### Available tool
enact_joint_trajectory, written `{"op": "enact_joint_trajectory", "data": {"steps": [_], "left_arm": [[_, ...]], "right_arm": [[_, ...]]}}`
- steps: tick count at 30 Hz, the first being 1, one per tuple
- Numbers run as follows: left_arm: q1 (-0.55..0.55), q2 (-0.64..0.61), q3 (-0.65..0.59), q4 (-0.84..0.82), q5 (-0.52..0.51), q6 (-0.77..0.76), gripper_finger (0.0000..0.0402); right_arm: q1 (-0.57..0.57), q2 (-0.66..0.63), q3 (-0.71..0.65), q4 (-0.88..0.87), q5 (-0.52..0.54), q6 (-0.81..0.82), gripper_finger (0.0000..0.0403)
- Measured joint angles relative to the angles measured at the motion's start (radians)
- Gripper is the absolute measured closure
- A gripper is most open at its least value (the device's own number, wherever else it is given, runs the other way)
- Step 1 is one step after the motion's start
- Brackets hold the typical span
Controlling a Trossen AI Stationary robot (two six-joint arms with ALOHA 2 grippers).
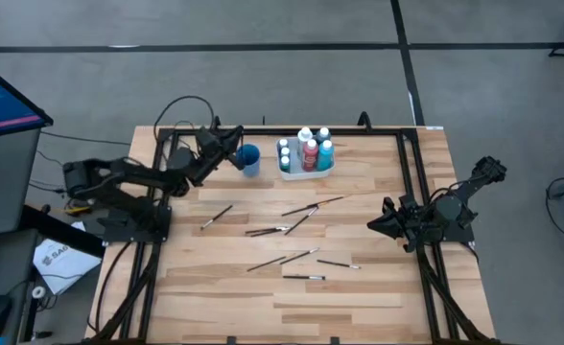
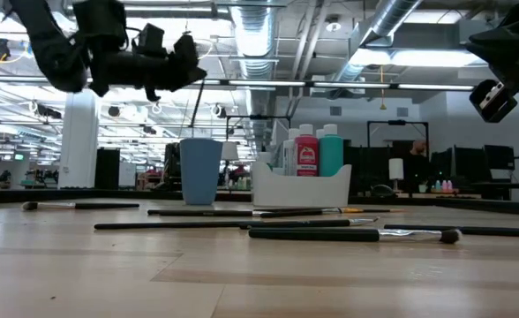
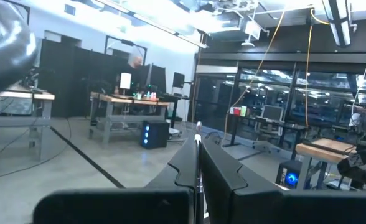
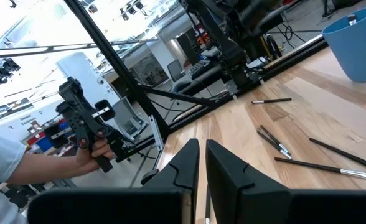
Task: Pick & Place Paint Supplies
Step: Put the silver and black paint brush into the blue cup
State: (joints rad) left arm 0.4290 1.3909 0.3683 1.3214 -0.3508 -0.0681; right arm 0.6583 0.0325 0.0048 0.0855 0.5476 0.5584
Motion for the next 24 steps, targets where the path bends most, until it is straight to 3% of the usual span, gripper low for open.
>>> {"op": "enact_joint_trajectory", "data": {"steps": [6, 24], "left_arm": [[0.000, 0.143, 0.000, 0.142, 0.013, -0.023, 0.0401], [-0.002, 0.310, 0.000, 0.160, 0.045, 0.018, 0.0401]], "right_arm": [[0.000, 0.000, 0.000, -0.001, 0.000, 0.000, 0.0378], [0.000, 0.000, 0.000, -0.002, 0.000, 0.000, 0.0380]]}}
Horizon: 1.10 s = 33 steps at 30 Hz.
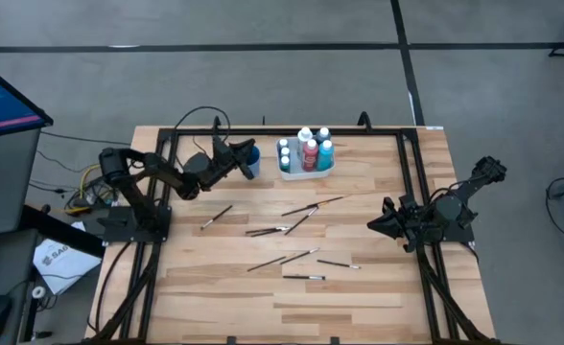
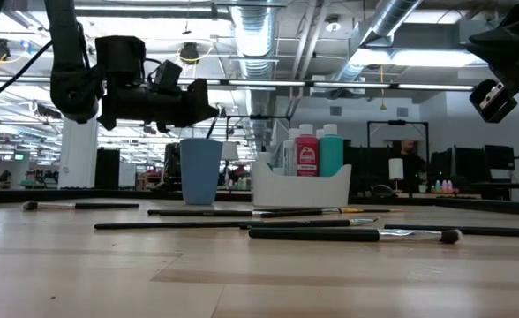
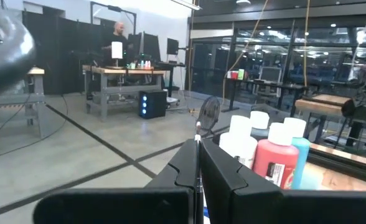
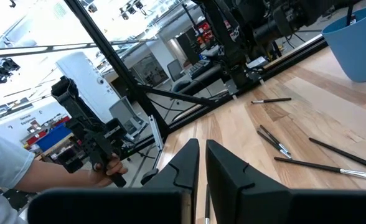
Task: Pick & Place Paint Supplies
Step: Put the silver and black paint brush into the blue cup
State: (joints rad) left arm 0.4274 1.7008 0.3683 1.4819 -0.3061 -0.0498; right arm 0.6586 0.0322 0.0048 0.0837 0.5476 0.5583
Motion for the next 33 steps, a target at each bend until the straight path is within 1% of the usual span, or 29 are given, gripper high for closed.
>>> {"op": "enact_joint_trajectory", "data": {"steps": [4, 8, 11, 15, 18, 20, 23, 24, 26, 30, 33], "left_arm": [[0.000, 0.002, 0.000, 0.002, 0.003, 0.000, 0.0398], [0.000, 0.002, 0.000, 0.002, 0.003, 0.000, 0.0383], [-0.007, 0.002, 0.000, 0.001, 0.003, 0.010, 0.0360], [-0.027, 0.002, 0.000, 0.000, 0.006, 0.099, 0.0320], [-0.040, -0.004, 0.000, -0.005, 0.007, 0.098, 0.0291], [-0.062, -0.028, 0.002, -0.004, 0.003, 0.101, 0.0277], [-0.115, -0.103, 0.005, -0.037, 0.003, 0.120, 0.0267], [-0.140, -0.140, 0.011, -0.084, 0.004, 0.120, 0.0266], [-0.198, -0.225, 0.034, -0.246, 0.002, 0.120, 0.0264], [-0.326, -0.385, 0.143, -0.736, 0.005, 0.104, 0.0264], [-0.402, -0.451, 0.255, -1.098, -0.021, 0.011, 0.0265]], "right_arm": [[0.000, 0.000, 0.000, 0.000, 0.000, 0.000, 0.0379], [0.000, 0.000, 0.000, 0.000, 0.000, 0.000, 0.0379], [0.000, 0.000, 0.000, 0.000, 0.000, 0.000, 0.0380], [0.000, 0.000, 0.000, 0.000, 0.000, 0.000, 0.0380], [0.000, 0.000, 0.000, 0.000, 0.000, 0.000, 0.0378], [0.000, 0.000, 0.000, 0.000, 0.000, 0.000, 0.0378], [0.000, 0.000, 0.000, 0.000, 0.000, 0.000, 0.0380], [0.000, 0.000, 0.000, 0.000, 0.000, 0.000, 0.0380], [0.000, 0.000, 0.000, 0.000, 0.000, 0.000, 0.0380], [0.000, 0.000, 0.000, 0.000, 0.000, 0.000, 0.0378], [0.000, 0.000, 0.000, 0.000, 0.000, 0.000, 0.0379]]}}
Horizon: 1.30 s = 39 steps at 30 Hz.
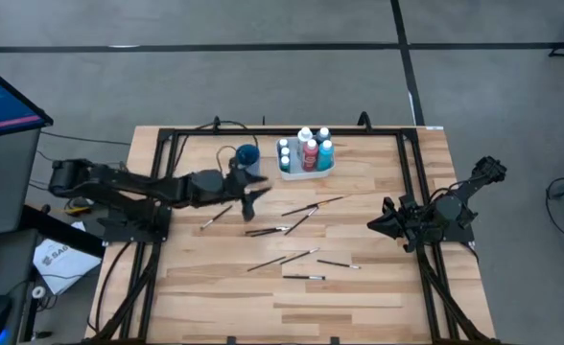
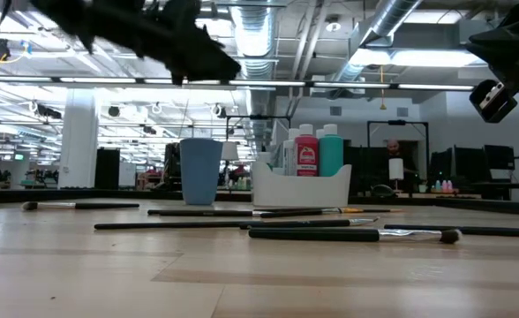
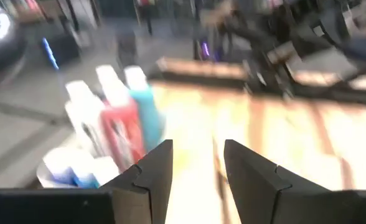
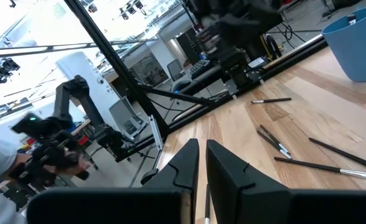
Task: Pick & Place Paint Supplies
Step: Put the silver and black paint brush into the blue cup
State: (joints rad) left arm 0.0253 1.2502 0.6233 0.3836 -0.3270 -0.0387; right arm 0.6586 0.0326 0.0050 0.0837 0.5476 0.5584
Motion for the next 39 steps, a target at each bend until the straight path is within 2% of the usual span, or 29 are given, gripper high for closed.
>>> {"op": "enact_joint_trajectory", "data": {"steps": [2, 5, 9, 14, 18, 21, 26, 39], "left_arm": [[-0.038, -0.008, 0.062, -0.167, -0.003, -0.076, 0.0265], [-0.087, 0.001, 0.106, -0.288, 0.026, -0.163, 0.0265], [-0.132, 0.054, 0.110, -0.352, 0.061, -0.203, 0.0266], [-0.124, 0.168, 0.112, -0.343, 0.103, -0.285, 0.0266], [-0.097, 0.264, 0.130, -0.352, 0.221, -0.363, 0.0266], [-0.087, 0.333, 0.184, -0.351, 0.282, -0.348, 0.0266], [-0.075, 0.427, 0.270, -0.357, 0.268, -0.223, 0.0266], [-0.077, 0.522, 0.284, -0.409, 0.283, -0.189, 0.0266]], "right_arm": [[0.000, 0.000, 0.000, 0.000, 0.000, 0.000, 0.0380], [0.000, 0.000, 0.000, 0.000, 0.000, 0.000, 0.0380], [0.000, 0.000, 0.000, 0.000, 0.000, 0.000, 0.0378], [0.000, 0.000, 0.000, 0.000, 0.000, 0.000, 0.0380], [0.000, 0.000, 0.000, 0.000, 0.000, 0.000, 0.0380], [0.000, 0.000, 0.000, 0.000, 0.000, 0.000, 0.0379], [0.000, 0.000, 0.000, 0.002, 0.000, 0.000, 0.0379], [0.000, 0.000, 0.000, 0.001, 0.000, 0.000, 0.0380]]}}
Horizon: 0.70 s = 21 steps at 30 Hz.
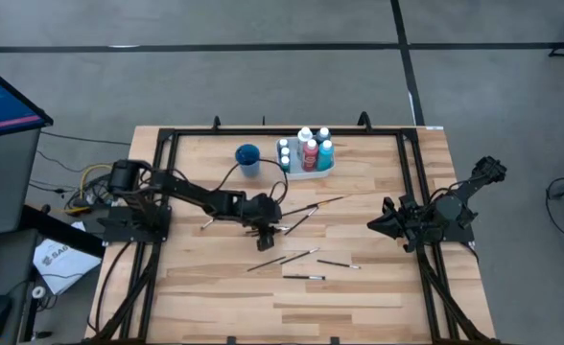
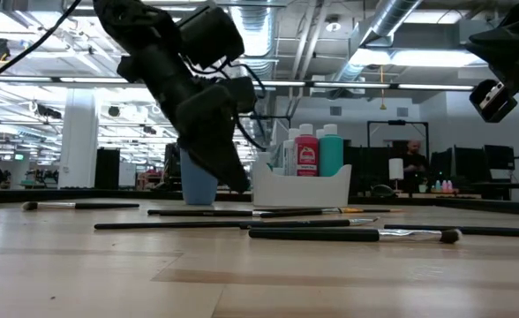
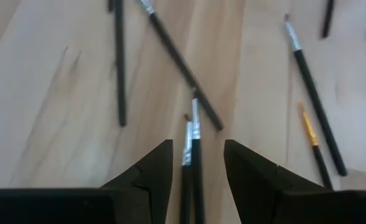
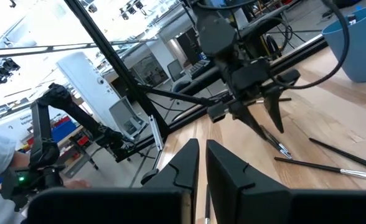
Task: Pick & Place Paint Supplies
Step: Put the silver and black paint brush into the blue cup
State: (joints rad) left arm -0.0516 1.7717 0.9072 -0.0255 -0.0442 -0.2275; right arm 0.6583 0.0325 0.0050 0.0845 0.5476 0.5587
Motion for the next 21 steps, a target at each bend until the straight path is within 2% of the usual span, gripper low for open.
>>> {"op": "enact_joint_trajectory", "data": {"steps": [8, 14, 21], "left_arm": [[0.003, 0.011, -0.001, -0.007, -0.063, 0.035, 0.0266], [0.035, 0.013, -0.001, -0.002, -0.043, 0.058, 0.0266], [0.017, 0.013, -0.001, 0.005, -0.053, 0.147, 0.0266]], "right_arm": [[0.000, 0.000, 0.000, 0.000, 0.000, 0.000, 0.0378], [0.000, 0.000, 0.000, 0.000, 0.000, 0.000, 0.0380], [0.000, 0.000, 0.000, -0.001, 0.000, 0.000, 0.0378]]}}
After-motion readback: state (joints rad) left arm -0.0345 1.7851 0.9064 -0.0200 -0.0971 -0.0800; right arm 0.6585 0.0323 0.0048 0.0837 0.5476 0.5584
